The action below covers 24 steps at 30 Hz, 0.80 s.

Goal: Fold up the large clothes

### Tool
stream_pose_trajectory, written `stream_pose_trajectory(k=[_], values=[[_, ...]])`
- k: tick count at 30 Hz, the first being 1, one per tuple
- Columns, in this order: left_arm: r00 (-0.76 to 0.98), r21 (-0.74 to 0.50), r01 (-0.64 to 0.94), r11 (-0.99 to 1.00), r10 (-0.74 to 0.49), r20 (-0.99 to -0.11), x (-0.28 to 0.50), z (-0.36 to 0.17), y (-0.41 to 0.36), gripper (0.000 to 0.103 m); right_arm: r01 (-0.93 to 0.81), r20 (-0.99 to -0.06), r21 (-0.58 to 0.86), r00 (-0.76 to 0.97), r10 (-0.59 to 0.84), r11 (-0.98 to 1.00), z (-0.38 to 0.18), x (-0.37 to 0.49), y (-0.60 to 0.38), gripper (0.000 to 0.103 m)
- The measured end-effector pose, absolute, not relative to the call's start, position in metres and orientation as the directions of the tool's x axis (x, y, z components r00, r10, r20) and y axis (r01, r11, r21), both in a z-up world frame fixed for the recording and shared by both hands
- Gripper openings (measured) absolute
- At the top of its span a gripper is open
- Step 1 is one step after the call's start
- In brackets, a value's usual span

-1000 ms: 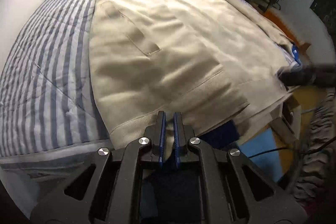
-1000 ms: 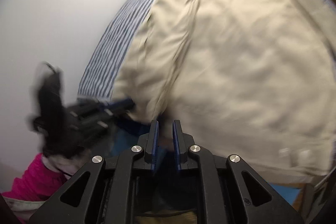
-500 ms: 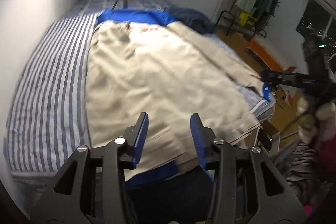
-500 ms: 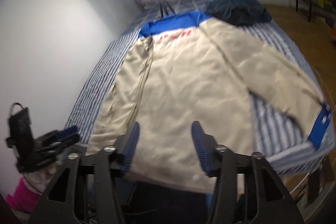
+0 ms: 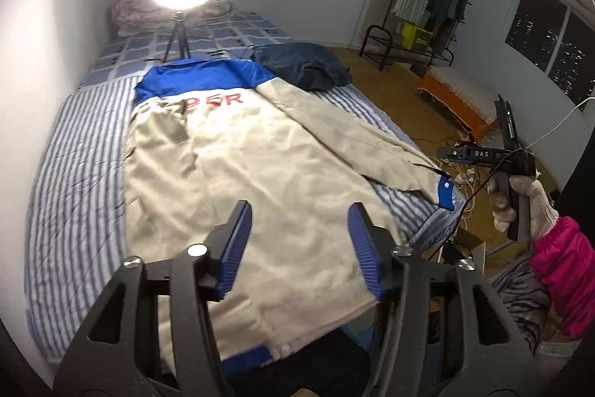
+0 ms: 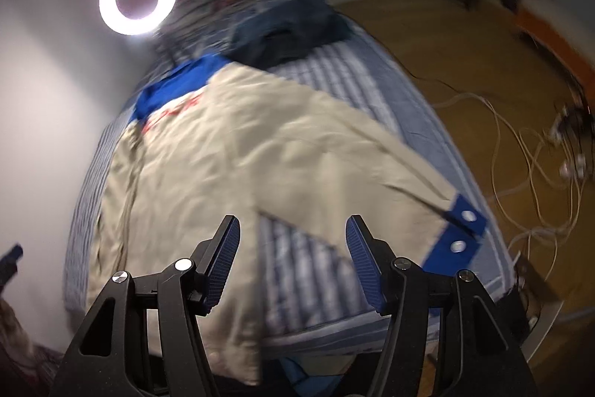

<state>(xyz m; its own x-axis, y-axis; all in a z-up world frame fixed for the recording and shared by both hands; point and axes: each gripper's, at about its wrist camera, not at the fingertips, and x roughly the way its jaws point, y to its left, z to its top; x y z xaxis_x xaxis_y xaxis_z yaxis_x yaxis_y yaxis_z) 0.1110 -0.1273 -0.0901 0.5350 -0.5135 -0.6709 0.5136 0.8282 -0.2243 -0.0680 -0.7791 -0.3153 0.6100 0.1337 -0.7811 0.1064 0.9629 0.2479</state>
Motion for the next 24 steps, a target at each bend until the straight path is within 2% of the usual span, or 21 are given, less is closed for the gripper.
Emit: stream_pose_trajectory(k=[5, 11, 19, 24], values=[[0.466, -0.269, 0.543, 0.795, -0.552, -0.691, 0.142, -0.120, -0.152, 0.056, 0.229, -0.802, 0.229, 0.596, 0.050, 0.946, -0.328, -0.064, -0.839, 0.059], [0.377, -0.295, 0.545, 0.785, -0.543, -0.750, 0.159, -0.164, -0.174, 0.056, 0.315, -0.812, 0.284, 0.581, 0.053, 0.906, -0.359, -0.054, -0.896, 0.059], [0.354, -0.282, 0.559, 0.779, -0.532, -0.769, 0.167, -0.182, -0.187, 0.056, 0.238, -0.819, 0.259, 0.568, 0.083, 0.936, -0.375, -0.015, -0.908, 0.059], [0.331, -0.299, 0.530, 0.793, -0.519, -0.788, 0.180, -0.196, -0.184, 0.056, 0.156, -0.828, 0.279, 0.539, 0.155, 0.948, -0.393, 0.001, -0.906, 0.059]])
